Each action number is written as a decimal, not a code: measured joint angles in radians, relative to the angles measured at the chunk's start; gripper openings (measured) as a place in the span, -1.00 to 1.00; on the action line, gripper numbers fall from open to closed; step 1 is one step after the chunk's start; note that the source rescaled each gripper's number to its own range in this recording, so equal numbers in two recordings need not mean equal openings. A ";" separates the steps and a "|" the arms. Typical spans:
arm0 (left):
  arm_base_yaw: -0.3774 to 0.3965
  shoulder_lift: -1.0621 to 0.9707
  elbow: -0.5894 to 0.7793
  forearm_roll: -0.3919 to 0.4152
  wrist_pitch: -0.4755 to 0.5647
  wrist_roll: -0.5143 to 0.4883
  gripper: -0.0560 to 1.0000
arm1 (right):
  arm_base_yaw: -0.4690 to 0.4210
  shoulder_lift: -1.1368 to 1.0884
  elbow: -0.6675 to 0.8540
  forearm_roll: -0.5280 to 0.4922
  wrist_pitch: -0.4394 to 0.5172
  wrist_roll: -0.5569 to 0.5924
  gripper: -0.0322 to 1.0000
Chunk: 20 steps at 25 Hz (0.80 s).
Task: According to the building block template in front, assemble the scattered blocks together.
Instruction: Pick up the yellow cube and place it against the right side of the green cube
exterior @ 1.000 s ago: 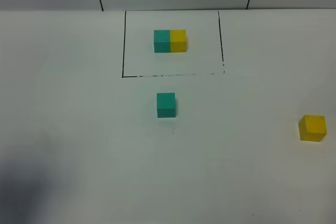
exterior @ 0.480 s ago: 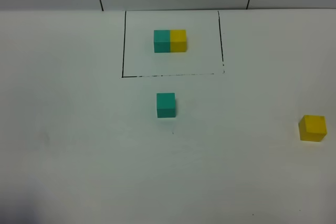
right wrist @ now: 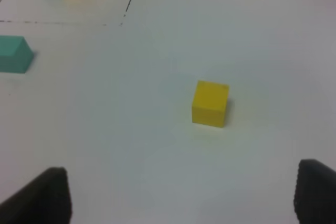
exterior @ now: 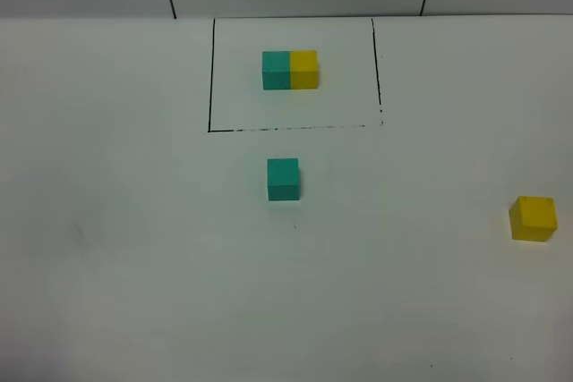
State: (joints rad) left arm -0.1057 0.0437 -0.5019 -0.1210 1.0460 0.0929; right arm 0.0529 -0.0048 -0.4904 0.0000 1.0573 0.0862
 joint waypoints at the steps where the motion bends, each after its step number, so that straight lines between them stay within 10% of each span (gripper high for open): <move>1: 0.000 -0.011 0.001 -0.001 0.000 0.000 0.84 | 0.000 0.000 0.000 0.000 0.000 0.000 0.81; 20: 0.000 -0.048 0.001 -0.002 -0.002 0.002 0.44 | 0.000 0.000 0.000 0.000 0.000 0.000 0.81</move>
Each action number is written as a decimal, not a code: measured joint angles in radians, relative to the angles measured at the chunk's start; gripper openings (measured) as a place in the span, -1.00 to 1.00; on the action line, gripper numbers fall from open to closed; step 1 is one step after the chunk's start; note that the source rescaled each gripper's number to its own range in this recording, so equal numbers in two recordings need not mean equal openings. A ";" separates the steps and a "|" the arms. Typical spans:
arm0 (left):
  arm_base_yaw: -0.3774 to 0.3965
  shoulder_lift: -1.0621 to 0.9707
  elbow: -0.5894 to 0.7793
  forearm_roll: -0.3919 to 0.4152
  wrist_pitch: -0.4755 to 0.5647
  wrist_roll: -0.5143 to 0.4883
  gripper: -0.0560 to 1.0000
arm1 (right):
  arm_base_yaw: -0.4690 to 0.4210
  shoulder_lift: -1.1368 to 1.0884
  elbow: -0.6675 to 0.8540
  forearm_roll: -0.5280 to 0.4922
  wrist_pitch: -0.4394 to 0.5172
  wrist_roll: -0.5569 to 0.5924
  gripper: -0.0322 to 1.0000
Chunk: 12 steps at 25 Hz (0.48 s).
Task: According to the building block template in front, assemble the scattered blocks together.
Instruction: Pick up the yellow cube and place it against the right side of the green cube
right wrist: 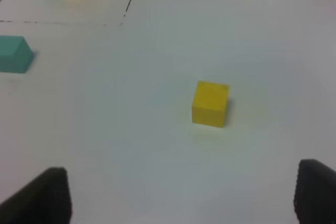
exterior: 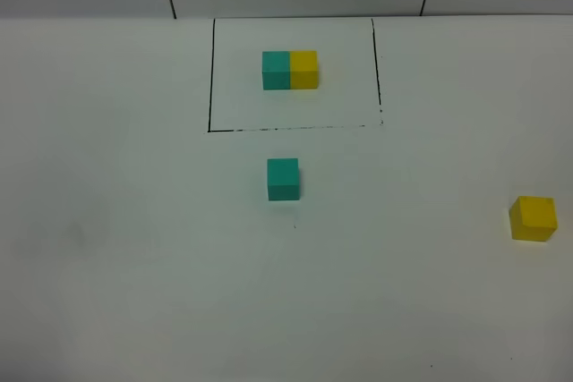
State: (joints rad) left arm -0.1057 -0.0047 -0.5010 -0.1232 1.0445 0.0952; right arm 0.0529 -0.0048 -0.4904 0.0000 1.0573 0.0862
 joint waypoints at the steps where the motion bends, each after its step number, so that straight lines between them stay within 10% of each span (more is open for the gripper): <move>1: 0.000 0.000 0.000 0.000 0.000 0.000 0.42 | 0.000 0.000 0.000 0.000 0.000 0.000 0.81; 12: 0.050 0.000 0.000 -0.001 0.000 0.000 0.37 | 0.000 0.000 0.000 0.000 0.000 0.000 0.81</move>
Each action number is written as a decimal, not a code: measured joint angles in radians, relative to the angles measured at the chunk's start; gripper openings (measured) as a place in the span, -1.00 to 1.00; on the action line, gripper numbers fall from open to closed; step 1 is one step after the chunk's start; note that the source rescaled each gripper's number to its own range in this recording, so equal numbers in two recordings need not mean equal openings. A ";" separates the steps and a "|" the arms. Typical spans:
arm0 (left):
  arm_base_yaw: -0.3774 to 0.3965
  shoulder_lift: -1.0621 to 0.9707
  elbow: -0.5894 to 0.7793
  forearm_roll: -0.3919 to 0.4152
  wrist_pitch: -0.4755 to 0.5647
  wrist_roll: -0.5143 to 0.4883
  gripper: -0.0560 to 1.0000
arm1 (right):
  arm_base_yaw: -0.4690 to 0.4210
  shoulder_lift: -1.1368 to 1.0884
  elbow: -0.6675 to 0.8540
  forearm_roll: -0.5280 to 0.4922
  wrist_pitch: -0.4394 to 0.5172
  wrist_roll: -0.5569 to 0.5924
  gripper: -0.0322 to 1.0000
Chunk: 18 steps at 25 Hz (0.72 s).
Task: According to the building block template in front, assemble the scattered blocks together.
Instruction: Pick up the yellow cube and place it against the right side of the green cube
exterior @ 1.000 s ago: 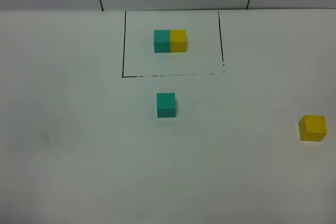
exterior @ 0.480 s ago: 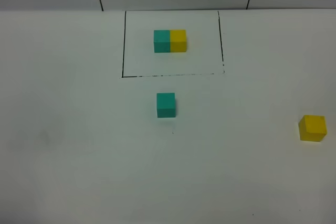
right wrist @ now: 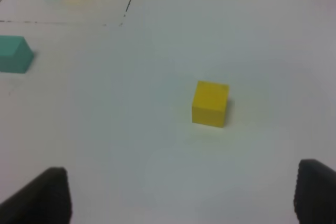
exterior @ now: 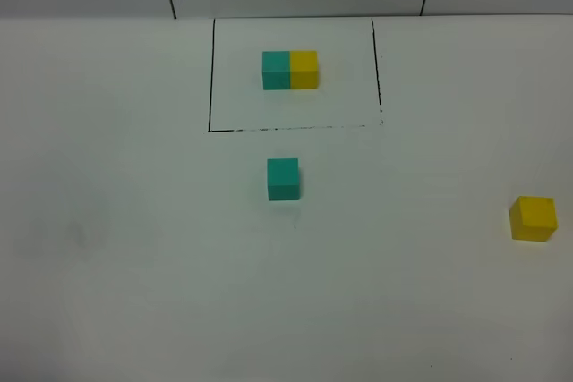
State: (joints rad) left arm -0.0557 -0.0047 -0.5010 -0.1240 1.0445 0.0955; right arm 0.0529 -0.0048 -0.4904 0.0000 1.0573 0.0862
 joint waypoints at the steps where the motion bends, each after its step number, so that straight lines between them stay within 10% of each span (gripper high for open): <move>1: 0.000 0.000 0.000 0.000 0.000 0.000 0.37 | 0.000 0.000 0.000 0.000 0.000 0.000 0.81; 18: 0.000 0.000 0.000 0.000 0.000 0.001 0.37 | 0.000 0.000 0.000 0.000 0.000 0.000 0.81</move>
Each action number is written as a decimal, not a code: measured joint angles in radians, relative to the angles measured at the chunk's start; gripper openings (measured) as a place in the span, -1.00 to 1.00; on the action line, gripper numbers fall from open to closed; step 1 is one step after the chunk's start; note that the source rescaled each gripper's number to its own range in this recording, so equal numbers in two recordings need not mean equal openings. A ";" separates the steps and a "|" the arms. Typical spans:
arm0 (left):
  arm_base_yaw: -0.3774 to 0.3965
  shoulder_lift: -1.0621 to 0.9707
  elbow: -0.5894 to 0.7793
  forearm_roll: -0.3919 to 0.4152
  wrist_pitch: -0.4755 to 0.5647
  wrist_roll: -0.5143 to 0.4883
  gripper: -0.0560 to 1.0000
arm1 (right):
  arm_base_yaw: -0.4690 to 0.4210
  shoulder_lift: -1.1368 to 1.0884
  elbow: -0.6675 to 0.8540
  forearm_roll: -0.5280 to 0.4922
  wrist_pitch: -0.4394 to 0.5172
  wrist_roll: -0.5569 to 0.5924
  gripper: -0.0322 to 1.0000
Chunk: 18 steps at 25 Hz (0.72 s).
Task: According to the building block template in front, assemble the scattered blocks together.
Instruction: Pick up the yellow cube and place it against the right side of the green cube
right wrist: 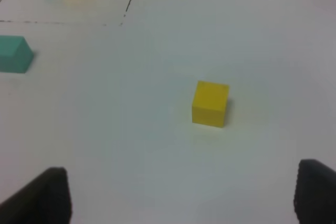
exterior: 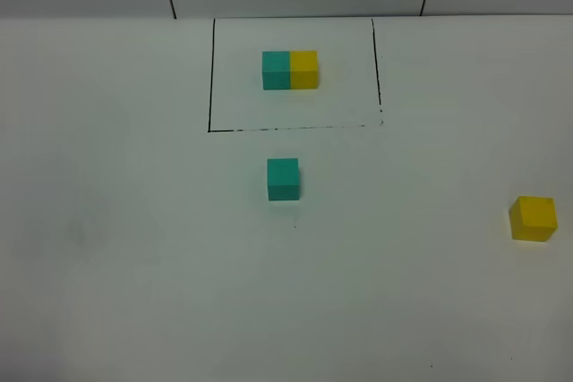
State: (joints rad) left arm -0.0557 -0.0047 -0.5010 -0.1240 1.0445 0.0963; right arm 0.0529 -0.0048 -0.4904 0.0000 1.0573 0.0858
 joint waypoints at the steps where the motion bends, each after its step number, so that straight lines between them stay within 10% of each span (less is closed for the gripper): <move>1: 0.000 0.000 0.000 0.000 0.000 0.000 0.37 | 0.000 0.000 0.000 0.000 0.000 0.000 0.81; 18: 0.000 0.000 0.000 0.000 0.000 0.000 0.37 | 0.000 0.000 0.000 0.000 0.000 0.001 0.81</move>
State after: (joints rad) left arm -0.0557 -0.0047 -0.5010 -0.1240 1.0445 0.0963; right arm 0.0529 -0.0048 -0.4904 0.0000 1.0573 0.0865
